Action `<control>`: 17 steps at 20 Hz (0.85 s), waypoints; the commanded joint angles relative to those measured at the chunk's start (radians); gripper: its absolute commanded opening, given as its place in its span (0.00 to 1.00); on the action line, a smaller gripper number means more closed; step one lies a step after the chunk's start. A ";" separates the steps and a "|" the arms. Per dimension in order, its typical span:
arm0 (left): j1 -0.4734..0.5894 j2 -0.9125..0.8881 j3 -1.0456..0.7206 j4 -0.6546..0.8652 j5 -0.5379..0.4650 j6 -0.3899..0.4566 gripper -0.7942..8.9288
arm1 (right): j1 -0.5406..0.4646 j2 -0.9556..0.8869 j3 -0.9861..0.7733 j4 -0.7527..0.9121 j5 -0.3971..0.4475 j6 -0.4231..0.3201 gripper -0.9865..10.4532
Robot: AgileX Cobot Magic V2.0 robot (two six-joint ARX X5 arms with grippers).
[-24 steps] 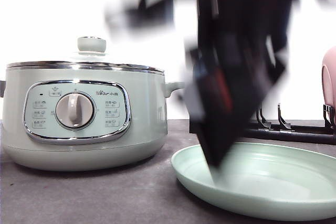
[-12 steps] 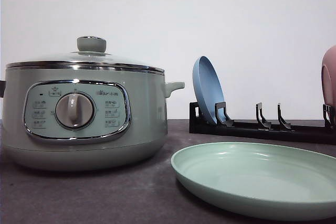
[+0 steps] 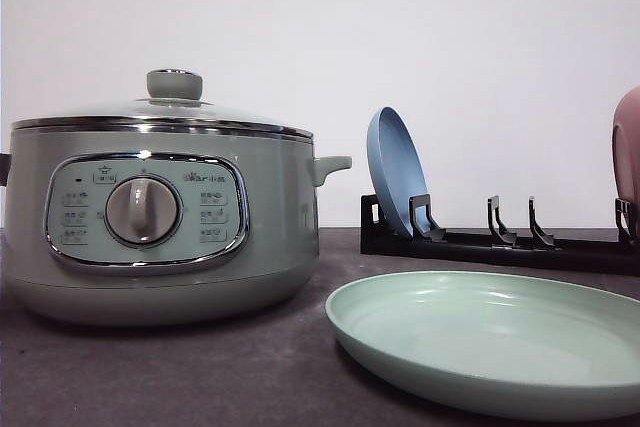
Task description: The right arm pick the green plate and place it on desk, then the left arm uncap open the steamer lid, the right arm pick the potato and place it on the plate, then the right arm cap close the steamer lid
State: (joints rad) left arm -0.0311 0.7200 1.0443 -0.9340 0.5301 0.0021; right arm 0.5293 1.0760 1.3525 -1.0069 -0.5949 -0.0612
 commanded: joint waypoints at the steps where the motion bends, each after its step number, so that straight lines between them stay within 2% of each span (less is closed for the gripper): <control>1: -0.002 0.007 0.026 0.011 0.006 -0.002 0.54 | 0.004 0.008 0.014 0.003 -0.004 -0.022 0.35; 5: -0.002 0.047 0.066 -0.014 0.005 -0.021 0.54 | 0.004 0.008 0.014 0.003 -0.004 -0.022 0.35; 8: -0.019 0.154 0.206 -0.067 -0.014 -0.021 0.54 | 0.004 0.008 0.014 0.003 -0.003 -0.022 0.35; 17: -0.194 0.620 0.673 -0.263 -0.243 0.003 0.54 | 0.004 0.008 0.014 0.002 0.000 -0.026 0.35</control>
State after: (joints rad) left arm -0.2234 1.3273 1.6947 -1.2003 0.2863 -0.0113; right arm 0.5289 1.0760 1.3525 -1.0073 -0.5945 -0.0750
